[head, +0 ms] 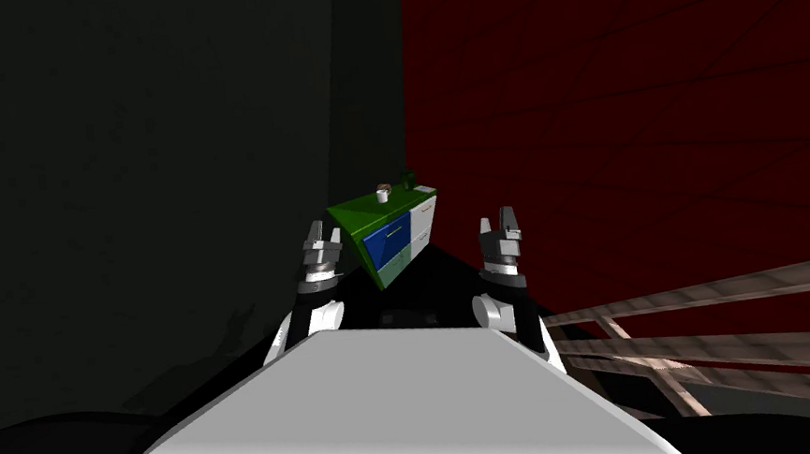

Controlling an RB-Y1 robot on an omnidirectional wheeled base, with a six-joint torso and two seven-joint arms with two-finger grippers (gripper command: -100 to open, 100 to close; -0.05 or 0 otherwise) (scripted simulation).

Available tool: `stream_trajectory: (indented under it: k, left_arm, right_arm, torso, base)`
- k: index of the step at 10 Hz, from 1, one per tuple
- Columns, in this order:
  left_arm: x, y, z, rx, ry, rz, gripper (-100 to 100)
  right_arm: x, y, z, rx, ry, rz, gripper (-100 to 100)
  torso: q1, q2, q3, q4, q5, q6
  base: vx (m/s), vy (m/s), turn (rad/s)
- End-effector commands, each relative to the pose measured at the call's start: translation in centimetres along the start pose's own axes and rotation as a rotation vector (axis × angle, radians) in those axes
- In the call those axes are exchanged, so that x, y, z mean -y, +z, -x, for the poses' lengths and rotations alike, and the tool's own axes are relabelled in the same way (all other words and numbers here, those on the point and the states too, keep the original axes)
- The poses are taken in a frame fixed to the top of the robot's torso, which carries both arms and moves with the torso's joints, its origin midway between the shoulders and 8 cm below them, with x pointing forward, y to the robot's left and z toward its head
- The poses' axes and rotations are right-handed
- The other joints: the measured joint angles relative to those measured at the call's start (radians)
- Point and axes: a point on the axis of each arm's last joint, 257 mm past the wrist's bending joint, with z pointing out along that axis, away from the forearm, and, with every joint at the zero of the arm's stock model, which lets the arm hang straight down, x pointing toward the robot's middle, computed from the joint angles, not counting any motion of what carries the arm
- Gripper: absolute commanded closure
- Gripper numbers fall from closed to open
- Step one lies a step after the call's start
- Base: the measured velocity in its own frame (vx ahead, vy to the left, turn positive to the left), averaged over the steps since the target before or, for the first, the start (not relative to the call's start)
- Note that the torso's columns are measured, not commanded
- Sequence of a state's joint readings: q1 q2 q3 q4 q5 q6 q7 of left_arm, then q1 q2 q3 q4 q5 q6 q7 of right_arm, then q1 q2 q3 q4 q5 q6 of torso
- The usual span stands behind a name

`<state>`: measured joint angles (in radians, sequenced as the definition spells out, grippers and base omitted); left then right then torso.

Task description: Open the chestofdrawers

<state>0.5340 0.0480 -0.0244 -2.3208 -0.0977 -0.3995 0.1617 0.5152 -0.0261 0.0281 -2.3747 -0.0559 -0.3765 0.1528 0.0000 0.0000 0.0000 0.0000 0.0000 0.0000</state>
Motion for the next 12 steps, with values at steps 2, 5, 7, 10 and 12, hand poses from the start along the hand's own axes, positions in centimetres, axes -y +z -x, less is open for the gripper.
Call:
stream_trajectory:
  k: [2,5,7,10,12]
  left_arm:
    - [0.0,0.0,0.0,0.000,0.000,0.000,0]
    - [0.0,0.0,0.0,0.000,0.000,0.000,0]
    - [0.0,0.0,0.0,0.000,0.000,0.000,0]
    - [-0.6,-0.2,0.1,-0.018,0.002,0.017,-100]
    - [-1.9,-0.5,0.9,-0.025,-0.007,0.052,-100]
  right_arm:
    - [0.0,0.0,0.0,0.000,0.000,0.000,0]
    - [0.0,0.0,0.0,0.000,0.000,0.000,0]
    - [0.0,0.0,0.0,0.000,0.000,0.000,0]
    - [0.0,0.0,0.0,0.000,0.000,0.000,0]
    - [0.0,0.0,0.0,0.000,0.000,0.000,0]
  torso:
    - [0.000,0.104,-0.209,0.105,0.000,0.000]
    - [0.000,0.322,-0.644,0.322,0.000,0.000]
    - [0.000,0.470,-0.939,0.470,0.000,0.000]
    - [0.000,0.691,-1.382,0.691,0.000,0.000]
    - [-0.004,0.728,-1.474,0.732,-0.001,0.000]
  base:
    - [0.000,0.000,0.000]
    - [0.000,0.000,0.000]
    - [0.000,0.000,0.000]
    - [0.023,-0.014,0.020]
    - [0.142,-0.110,0.128]
